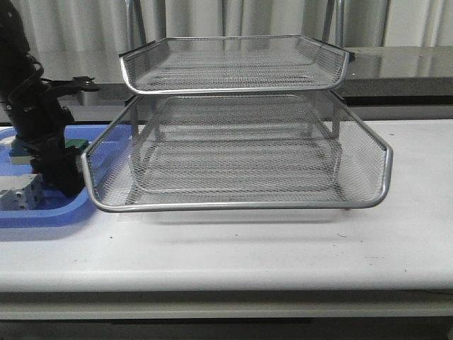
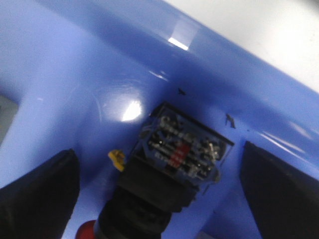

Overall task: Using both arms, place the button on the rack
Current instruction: 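Lower the left gripper and grasp the red-capped push button, lift it, then carry the push button with the left gripper over the pulled-out mesh tray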

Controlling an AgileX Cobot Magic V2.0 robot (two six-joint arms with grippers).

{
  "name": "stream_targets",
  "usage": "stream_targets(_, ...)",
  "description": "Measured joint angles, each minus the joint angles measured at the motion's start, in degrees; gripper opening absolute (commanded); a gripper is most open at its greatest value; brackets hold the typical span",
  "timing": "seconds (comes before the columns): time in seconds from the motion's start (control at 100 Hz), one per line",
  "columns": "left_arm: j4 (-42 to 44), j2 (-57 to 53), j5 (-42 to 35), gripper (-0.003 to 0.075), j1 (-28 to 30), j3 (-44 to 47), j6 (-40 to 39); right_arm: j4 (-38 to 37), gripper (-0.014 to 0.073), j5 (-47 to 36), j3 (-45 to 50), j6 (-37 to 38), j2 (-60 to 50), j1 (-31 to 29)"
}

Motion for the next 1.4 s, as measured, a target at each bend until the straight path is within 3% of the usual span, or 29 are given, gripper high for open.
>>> stream_targets(0.14,-0.2,0.0,-0.1,0.0577,0.0,0.0,0.0,0.0,-0.0070,0.0,0.0,0.0,0.0,0.0)
stream_targets(0.38,-0.3,0.0,-1.0,0.0267,0.0,0.0,0.1,0.0,-0.0070,0.0,0.0,0.0,0.0,0.0)
stream_targets(0.52,-0.4,0.0,-1.3,0.0160,0.0,0.0,0.1,0.0,-0.0070,0.0,0.0,0.0,0.0,0.0)
stream_targets(0.72,-0.4,0.2,0.7,0.0113,0.0,-2.4,0.1,0.0,-0.0070,0.0,0.0,0.0,0.0,0.0)
stream_targets(0.99,-0.4,0.3,10.8,0.0113,0.0,-13.3,-1.3,0.0,-0.0070,0.0,0.0,0.0,0.0,0.0)
stream_targets(1.4,3.3,-4.8,12.5,0.0113,0.0,-17.1,-8.2,0.0,-0.0070,0.0,0.0,0.0,0.0,0.0)
